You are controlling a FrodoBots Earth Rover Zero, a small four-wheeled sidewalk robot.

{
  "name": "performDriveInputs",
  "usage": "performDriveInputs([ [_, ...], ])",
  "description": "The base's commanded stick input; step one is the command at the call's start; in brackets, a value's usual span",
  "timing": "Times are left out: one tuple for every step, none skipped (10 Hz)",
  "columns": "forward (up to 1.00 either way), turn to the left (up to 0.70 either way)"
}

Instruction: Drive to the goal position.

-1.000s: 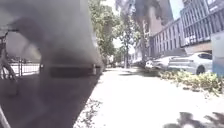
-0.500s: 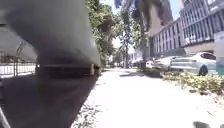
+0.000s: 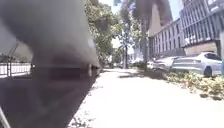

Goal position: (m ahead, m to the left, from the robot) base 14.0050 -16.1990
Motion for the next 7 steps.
performDriveInputs([
  [0.7, 0.0],
  [0.7, 0.0],
  [0.7, 0.0],
  [0.7, 0.0],
  [0.7, 0.0],
  [0.7, 0.0],
  [0.7, 0.0],
])
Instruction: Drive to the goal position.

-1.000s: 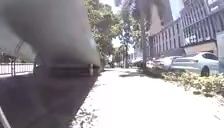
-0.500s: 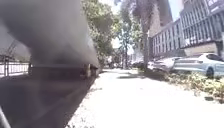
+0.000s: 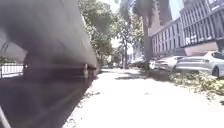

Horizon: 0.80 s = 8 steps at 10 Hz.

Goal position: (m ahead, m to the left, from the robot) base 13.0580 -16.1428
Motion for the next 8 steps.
performDriveInputs([
  [0.7, 0.0],
  [0.7, 0.0],
  [0.7, 0.0],
  [0.7, 0.0],
  [0.7, 0.0],
  [0.7, 0.0],
  [0.7, 0.0],
  [0.7, 0.0],
])
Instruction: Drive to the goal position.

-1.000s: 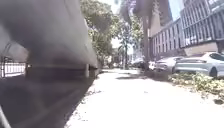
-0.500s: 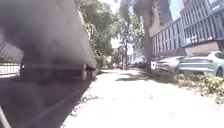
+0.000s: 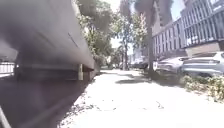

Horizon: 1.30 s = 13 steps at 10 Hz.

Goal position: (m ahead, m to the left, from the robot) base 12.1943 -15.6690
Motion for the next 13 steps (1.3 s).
performDriveInputs([
  [0.7, 0.0],
  [0.7, 0.0],
  [0.7, 0.0],
  [0.7, 0.0],
  [0.7, 0.0],
  [0.7, 0.0],
  [0.7, 0.0],
  [0.7, 0.0],
  [0.7, 0.0],
  [0.7, 0.0],
  [0.7, 0.0],
  [0.7, 0.0],
  [0.7, 0.0],
])
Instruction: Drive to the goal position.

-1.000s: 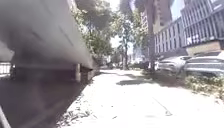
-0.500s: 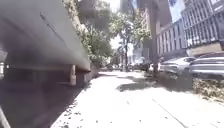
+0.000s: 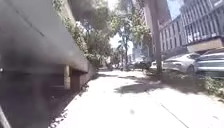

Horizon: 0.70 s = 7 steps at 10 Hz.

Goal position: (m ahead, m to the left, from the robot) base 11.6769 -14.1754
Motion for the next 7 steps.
performDriveInputs([
  [0.7, 0.0],
  [0.7, 0.0],
  [0.7, 0.0],
  [0.7, 0.0],
  [0.7, 0.0],
  [0.7, 0.0],
  [0.7, 0.0],
])
